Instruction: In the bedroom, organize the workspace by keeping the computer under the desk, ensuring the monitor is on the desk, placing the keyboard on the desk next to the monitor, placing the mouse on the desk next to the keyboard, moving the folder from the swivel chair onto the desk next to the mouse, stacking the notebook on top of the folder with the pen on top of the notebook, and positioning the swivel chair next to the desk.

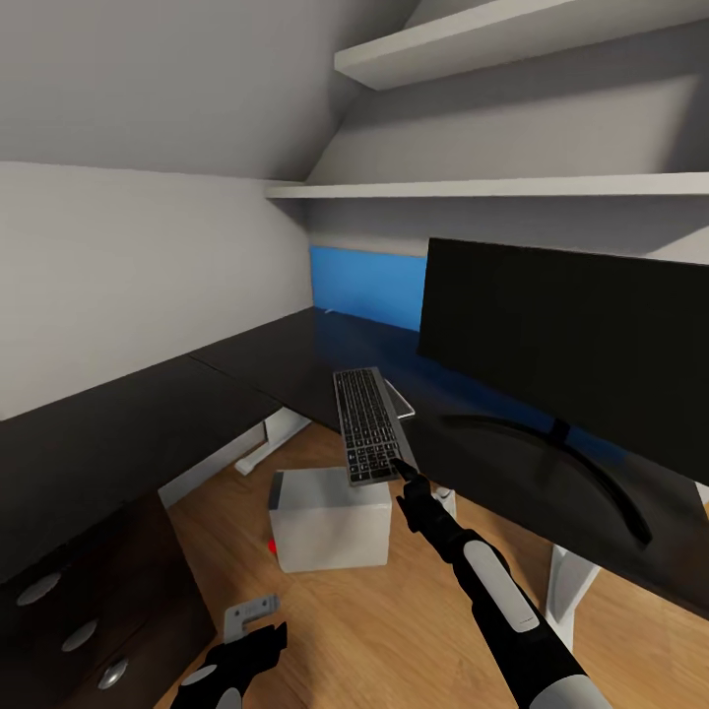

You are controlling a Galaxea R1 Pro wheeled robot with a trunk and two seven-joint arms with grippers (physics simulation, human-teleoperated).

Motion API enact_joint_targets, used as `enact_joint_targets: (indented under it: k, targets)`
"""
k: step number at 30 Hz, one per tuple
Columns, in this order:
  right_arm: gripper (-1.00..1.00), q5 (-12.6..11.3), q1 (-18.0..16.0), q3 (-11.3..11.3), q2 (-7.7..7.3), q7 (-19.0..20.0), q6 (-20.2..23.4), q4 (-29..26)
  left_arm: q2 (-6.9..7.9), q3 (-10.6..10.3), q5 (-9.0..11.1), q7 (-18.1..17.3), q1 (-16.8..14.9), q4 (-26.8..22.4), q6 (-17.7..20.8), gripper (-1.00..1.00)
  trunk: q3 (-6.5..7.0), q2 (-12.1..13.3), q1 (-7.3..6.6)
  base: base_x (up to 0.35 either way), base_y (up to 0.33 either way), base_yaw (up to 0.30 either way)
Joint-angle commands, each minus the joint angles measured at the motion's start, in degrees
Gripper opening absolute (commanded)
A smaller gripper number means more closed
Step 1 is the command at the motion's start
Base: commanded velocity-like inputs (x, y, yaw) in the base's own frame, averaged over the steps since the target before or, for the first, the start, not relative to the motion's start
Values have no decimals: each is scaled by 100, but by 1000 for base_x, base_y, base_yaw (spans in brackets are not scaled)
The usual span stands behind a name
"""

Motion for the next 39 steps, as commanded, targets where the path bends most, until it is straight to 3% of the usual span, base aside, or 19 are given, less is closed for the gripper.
enact_joint_targets:
  k: [1,14,27,39]
  targets:
    - [100,-36,-3,-5,0,7,10,1,2,-8,60,55,-4,-7,10,100,-5,-3,-1,4,0,0]
    - [100,-33,-4,-13,-8,7,-234,178,0,-8,60,62,-4,-37,5,100,-5,-3,-1,1,0,0]
    - [100,-33,-4,-11,-8,4,-244,186,0,-8,60,89,-3,-43,2,100,-239,-524,285,0,0,0]
    - [100,-33,-4,-4,-2,-1,-244,186,1,-4,66,74,-4,-17,3,100,-239,-524,285,0,0,0]
